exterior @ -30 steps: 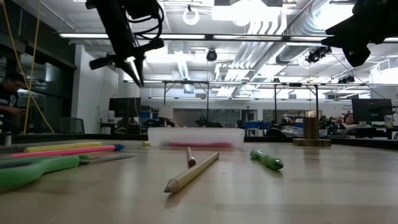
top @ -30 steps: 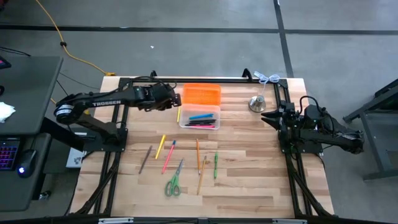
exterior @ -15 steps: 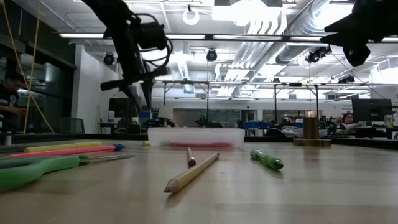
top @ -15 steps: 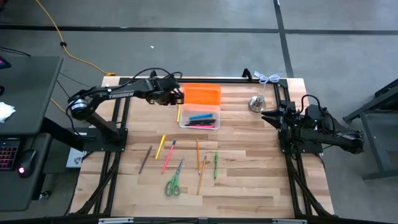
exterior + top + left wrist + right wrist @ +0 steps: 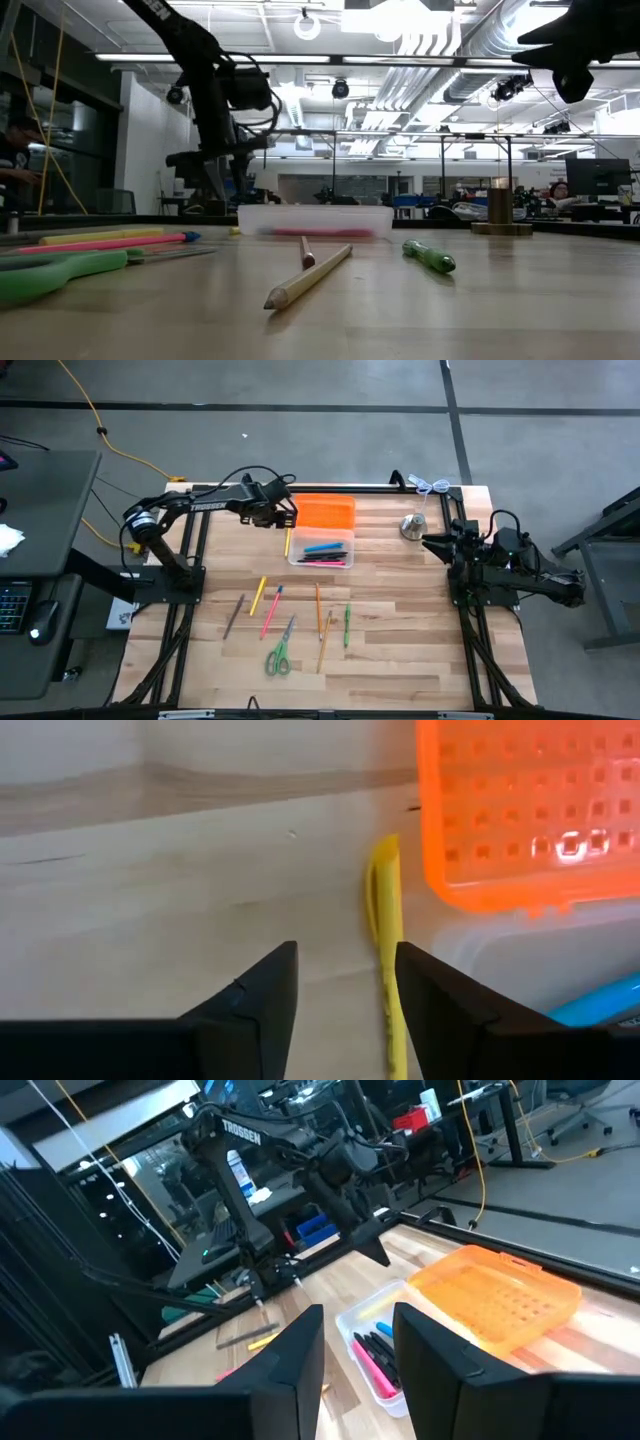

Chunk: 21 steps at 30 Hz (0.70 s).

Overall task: Pick & place school supplies into a supply box
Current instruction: Put the yellow pen into the transparent supply box

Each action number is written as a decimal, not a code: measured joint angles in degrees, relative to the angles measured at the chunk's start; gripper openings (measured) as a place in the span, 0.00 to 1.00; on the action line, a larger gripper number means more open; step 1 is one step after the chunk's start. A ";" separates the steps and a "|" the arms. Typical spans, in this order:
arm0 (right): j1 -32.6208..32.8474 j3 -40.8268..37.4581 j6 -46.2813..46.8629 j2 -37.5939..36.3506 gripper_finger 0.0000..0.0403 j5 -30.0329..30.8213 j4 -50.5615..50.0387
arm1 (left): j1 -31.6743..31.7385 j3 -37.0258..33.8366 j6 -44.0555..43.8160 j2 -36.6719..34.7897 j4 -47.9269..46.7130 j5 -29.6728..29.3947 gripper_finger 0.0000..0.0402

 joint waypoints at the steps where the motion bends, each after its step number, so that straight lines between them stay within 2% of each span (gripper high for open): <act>1: 0.00 0.00 0.67 -0.01 0.25 -0.01 0.00 | 0.00 0.00 0.33 0.63 0.57 0.49 0.48; 9: -0.01 0.00 2.52 0.00 0.25 -0.02 0.00 | -0.09 0.00 0.64 4.93 3.39 2.79 0.48; 21: -0.01 0.00 3.06 0.00 0.25 1.95 0.00 | -0.11 0.00 1.62 5.80 7.02 5.33 0.49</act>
